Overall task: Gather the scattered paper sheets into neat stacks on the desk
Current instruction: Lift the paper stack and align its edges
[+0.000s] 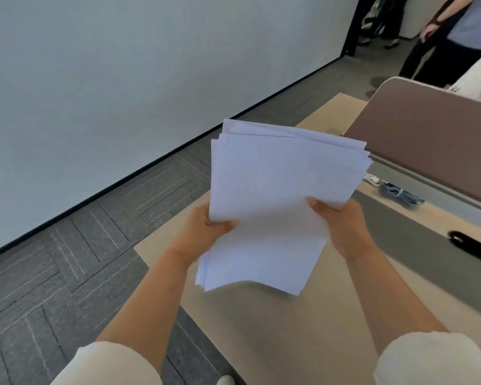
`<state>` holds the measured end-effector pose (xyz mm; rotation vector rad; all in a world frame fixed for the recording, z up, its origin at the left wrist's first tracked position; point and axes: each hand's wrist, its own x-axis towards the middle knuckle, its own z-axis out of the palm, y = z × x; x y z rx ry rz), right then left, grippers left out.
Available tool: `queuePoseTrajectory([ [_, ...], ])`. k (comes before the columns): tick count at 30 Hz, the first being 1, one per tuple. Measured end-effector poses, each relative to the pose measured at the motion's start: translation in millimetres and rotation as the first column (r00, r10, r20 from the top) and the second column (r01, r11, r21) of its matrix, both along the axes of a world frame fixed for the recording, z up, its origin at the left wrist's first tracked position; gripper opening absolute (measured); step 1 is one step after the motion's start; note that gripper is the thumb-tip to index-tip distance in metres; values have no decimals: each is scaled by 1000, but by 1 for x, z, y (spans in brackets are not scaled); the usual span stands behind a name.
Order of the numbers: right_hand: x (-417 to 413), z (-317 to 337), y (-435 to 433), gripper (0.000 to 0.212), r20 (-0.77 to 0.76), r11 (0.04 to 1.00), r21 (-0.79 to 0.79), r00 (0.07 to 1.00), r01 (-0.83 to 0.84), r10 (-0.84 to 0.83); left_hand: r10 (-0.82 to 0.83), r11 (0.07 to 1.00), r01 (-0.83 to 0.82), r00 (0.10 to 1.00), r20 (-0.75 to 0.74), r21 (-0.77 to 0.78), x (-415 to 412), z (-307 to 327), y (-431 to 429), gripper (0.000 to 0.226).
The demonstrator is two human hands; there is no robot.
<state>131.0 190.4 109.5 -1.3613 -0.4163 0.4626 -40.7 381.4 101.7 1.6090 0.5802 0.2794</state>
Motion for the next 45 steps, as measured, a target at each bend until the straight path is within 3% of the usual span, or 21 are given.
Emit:
queuePoseTrajectory([
  [2,3,14,-19,22,88,997,-39,994,72,-69,45,998,-47,998,32,43,11,3,-21,21],
  [6,9,26,-54,26,195,989,-95,977,112,-92,154,988,-156,972,175,-2,26,6,-62,29],
  [10,8,21,-84,21,157,987,-141,986,81,-58,156,988,-150,964,217,-43,31,5,-93,33],
  [15,10,15,-117,34,135,994,-100,990,-34,48,123,989,-95,957,263,-118,29,11,-113,44],
  [18,11,12,-126,37,155,993,-101,985,-61,76,248,949,-177,929,273,-261,33,17,-128,64],
  [21,7,10,-125,34,153,995,-69,985,-68,78,404,890,-315,880,250,-329,38,24,-147,56],
  [24,2,11,-124,30,119,999,7,992,44,-45,471,865,-392,848,243,-312,44,29,-153,51],
  [28,3,13,-135,24,66,986,79,986,145,-151,388,897,-300,885,256,-324,57,31,-158,50],
  [31,5,8,-146,21,73,989,66,987,136,-141,290,928,-193,912,291,-318,63,22,-170,56],
  [35,8,0,-158,21,95,995,47,991,92,-96,302,925,-211,913,273,-314,69,17,-180,64],
  [37,14,-5,-166,34,113,999,25,993,22,-24,297,925,-209,919,260,-318,68,14,-170,70],
  [40,19,-15,-175,77,99,998,-63,995,-27,33,283,927,-216,940,192,-307,69,-6,-158,63],
  [45,18,-33,-177,78,47,997,-51,997,-57,59,325,920,-284,937,124,-269,71,-24,-164,22],
])
